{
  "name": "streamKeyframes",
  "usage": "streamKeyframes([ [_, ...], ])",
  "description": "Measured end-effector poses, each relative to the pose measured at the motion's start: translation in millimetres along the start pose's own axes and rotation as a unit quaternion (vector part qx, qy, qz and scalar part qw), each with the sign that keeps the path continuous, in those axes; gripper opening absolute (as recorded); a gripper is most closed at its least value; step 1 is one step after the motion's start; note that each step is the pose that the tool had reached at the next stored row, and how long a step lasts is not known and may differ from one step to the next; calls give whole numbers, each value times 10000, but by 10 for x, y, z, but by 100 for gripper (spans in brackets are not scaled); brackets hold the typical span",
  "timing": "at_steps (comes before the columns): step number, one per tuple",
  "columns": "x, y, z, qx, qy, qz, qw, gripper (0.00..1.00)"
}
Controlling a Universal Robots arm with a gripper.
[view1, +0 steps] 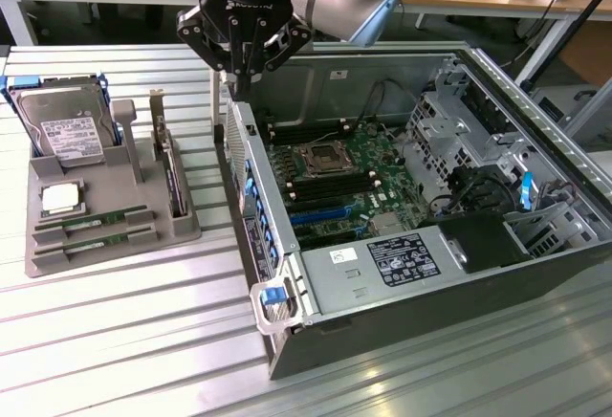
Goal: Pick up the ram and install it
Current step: 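Reach for the ram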
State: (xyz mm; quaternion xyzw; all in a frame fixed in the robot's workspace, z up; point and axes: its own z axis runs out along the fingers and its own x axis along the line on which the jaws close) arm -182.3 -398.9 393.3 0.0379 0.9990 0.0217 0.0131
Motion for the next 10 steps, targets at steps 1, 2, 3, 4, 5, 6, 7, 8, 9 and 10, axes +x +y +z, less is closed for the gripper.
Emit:
streamKeyframes([
  [1,4,0,0,0,0,0,10000,11],
  [2,8,-1,0,0,0,0,10000,11],
  [3,14,-1,0,0,0,0,10000,11],
  [4,25,-2,-1,0,0,0,10000,11],
  [5,31,-2,-1,0,0,0,10000,11],
  [6,39,-3,-1,0,0,0,10000,11],
  [7,42,-3,-1,0,0,0,10000,11],
  [8,49,-4,-1,0,0,0,10000,11],
  [9,54,-4,-1,0,0,0,10000,11],
  [10,59,-4,-2,0,0,0,10000,11],
])
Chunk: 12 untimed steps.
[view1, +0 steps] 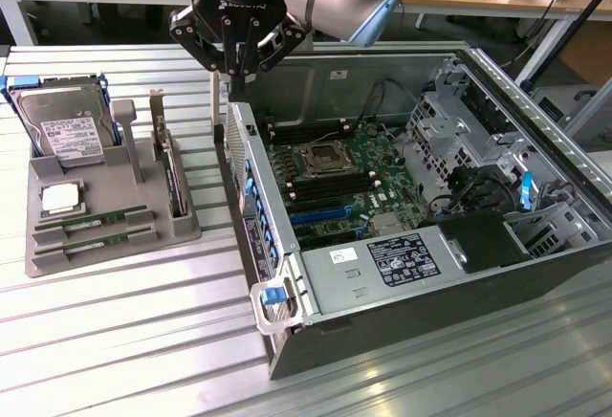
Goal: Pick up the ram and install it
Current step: 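Reach for the ram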
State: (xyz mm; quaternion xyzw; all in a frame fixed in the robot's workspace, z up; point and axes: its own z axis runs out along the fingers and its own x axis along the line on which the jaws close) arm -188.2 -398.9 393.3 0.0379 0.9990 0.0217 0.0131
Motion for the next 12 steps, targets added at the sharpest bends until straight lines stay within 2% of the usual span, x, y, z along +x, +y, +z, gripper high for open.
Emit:
streamKeyframes([
  [12,59,-5,-1,0,0,0,10000,11],
])
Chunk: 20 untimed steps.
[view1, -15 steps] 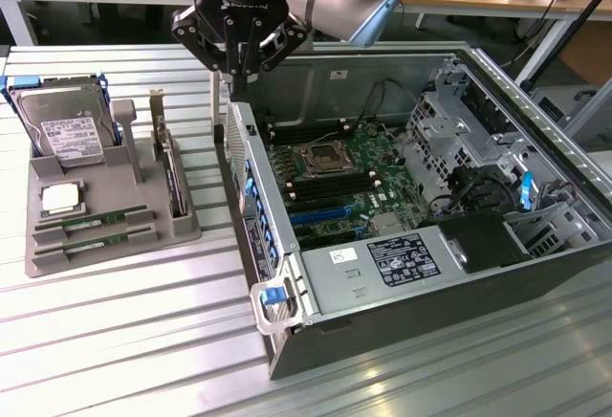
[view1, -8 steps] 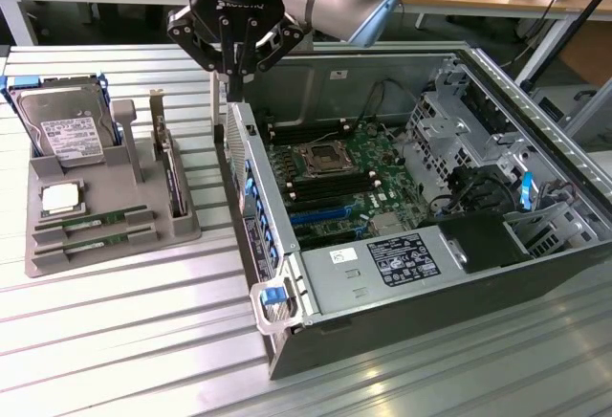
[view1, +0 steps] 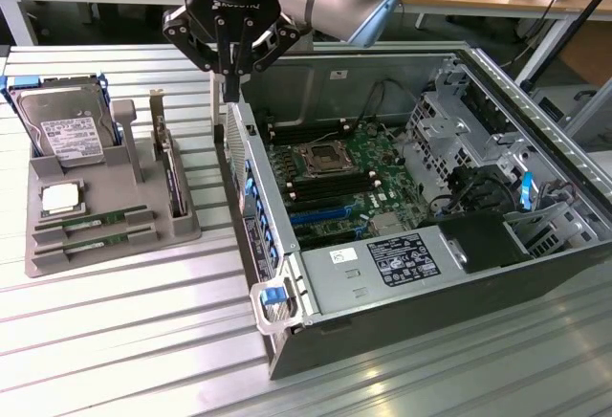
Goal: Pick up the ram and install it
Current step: 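Reach for the ram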
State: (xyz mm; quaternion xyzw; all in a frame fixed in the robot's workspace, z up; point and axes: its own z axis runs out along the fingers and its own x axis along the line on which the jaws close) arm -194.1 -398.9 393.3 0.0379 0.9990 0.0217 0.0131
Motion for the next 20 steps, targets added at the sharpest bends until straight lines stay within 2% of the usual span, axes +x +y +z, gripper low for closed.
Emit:
streamKeyframes([
  [20,75,-6,-2,0,0,0,10000,11],
])
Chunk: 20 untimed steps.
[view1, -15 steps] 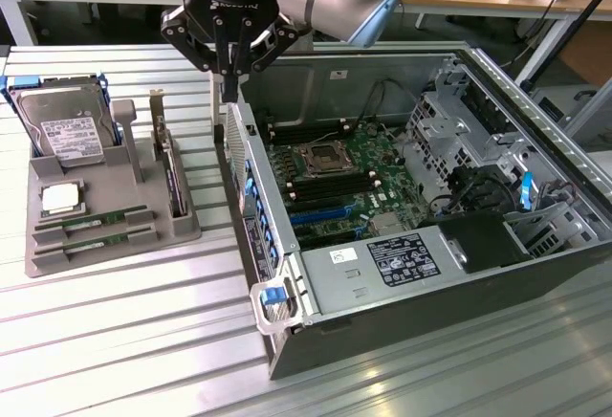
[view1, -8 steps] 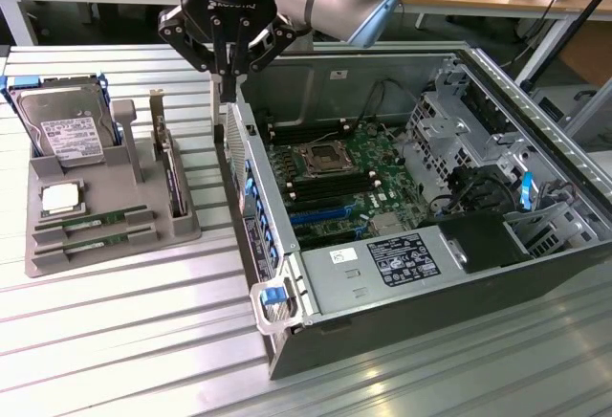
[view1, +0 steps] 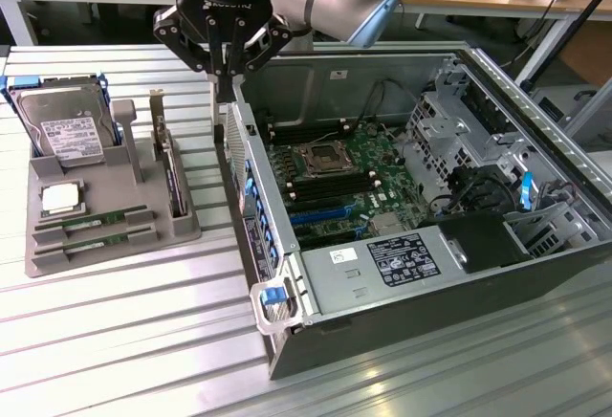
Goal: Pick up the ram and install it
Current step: 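Reach for the ram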
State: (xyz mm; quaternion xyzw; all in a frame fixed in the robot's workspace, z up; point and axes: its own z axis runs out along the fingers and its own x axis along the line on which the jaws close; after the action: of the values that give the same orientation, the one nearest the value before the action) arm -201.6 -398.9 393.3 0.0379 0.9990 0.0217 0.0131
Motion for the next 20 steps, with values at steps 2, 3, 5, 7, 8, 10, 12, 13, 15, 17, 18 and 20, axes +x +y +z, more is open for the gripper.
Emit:
streamKeyframes([
  [2,8,0,0,0,0,0,10000,11],
  [3,10,-1,0,0,0,0,10000,11],
  [5,19,-1,-1,0,0,0,10000,11],
  [7,25,-2,-1,0,0,0,10000,11],
  [8,29,-2,-1,0,0,0,10000,11],
  [10,42,-3,-1,0,0,0,10000,11],
  [12,48,-4,-2,0,0,0,10000,11],
  [13,54,-4,-2,0,0,0,10000,11],
  [15,68,-5,-2,0,0,0,10000,11],
  [17,83,-6,-2,0,0,0,10000,11],
  [18,87,-7,-2,0,0,0,10000,11],
  [20,101,-8,-3,0,0,0,10000,11],
])
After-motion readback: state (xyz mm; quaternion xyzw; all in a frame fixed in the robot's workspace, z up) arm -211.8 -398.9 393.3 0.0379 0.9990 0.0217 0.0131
